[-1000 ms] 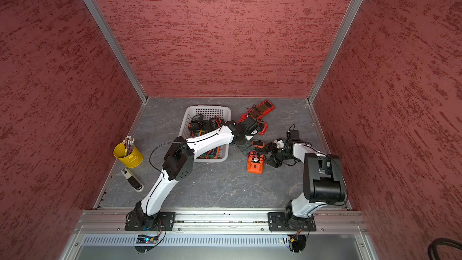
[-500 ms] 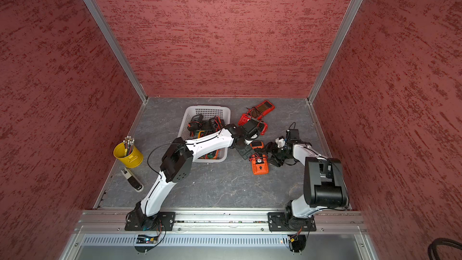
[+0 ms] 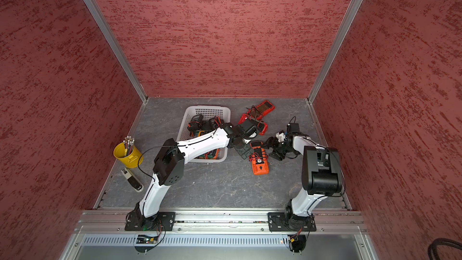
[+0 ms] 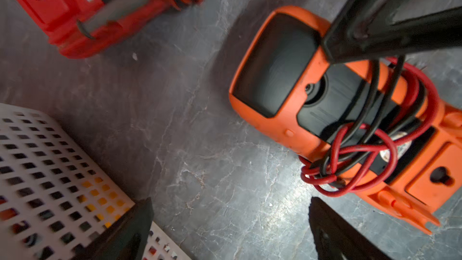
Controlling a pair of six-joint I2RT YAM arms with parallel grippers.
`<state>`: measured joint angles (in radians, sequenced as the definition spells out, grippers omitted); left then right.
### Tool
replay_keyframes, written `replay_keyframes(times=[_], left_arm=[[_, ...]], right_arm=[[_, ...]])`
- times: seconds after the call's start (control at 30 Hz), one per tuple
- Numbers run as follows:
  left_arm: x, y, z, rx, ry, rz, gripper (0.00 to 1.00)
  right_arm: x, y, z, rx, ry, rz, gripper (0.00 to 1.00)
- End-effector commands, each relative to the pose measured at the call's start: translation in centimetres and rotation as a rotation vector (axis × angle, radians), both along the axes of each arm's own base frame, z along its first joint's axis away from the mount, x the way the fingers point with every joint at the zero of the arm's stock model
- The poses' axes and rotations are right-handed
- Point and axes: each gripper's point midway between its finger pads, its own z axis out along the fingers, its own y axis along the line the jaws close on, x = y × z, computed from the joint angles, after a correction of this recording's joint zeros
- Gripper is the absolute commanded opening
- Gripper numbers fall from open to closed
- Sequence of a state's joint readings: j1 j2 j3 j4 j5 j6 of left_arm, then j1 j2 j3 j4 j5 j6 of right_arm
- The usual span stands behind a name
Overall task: Put the multimeter into the basket
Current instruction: Pick up the multimeter from the center of the board.
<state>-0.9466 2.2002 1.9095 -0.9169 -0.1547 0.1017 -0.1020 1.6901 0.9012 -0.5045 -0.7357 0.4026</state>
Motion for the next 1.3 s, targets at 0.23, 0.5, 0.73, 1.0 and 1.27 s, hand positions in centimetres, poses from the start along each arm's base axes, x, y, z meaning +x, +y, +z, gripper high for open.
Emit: replay_keyframes(times=[0.23, 0.5, 0.73, 1.0, 1.27], left_arm=[[0.0, -1.7, -2.5, -0.034, 0.052, 0.01, 1.0], [0.6, -1.7, -3.6, -0.041, 0.088, 0.029, 1.0], [0.5, -2.3, -3.5, -0.058, 0.101, 0.026, 1.0], [0.2, -3.0, -3.3, -0.081, 0.113, 0.019, 1.0], [0.6, -3.0, -3.1, -0.092, 0.111, 0.036, 1.0]], right_arm=[[-1.4, 2.2, -0.8, 0.182, 0.01, 0.057, 0.73], [-2.4, 4.2, 1.0, 0.383, -0.011, 0.096, 0.72], [-1.5, 5.2, 4.3, 0.439, -0.119, 0.133, 0.68], [-1.7, 6.1, 5.7, 0.429, -0.165, 0.164, 0.61], [-3.9, 6.9, 3.6, 0.318, -0.062, 0.201, 0.57]])
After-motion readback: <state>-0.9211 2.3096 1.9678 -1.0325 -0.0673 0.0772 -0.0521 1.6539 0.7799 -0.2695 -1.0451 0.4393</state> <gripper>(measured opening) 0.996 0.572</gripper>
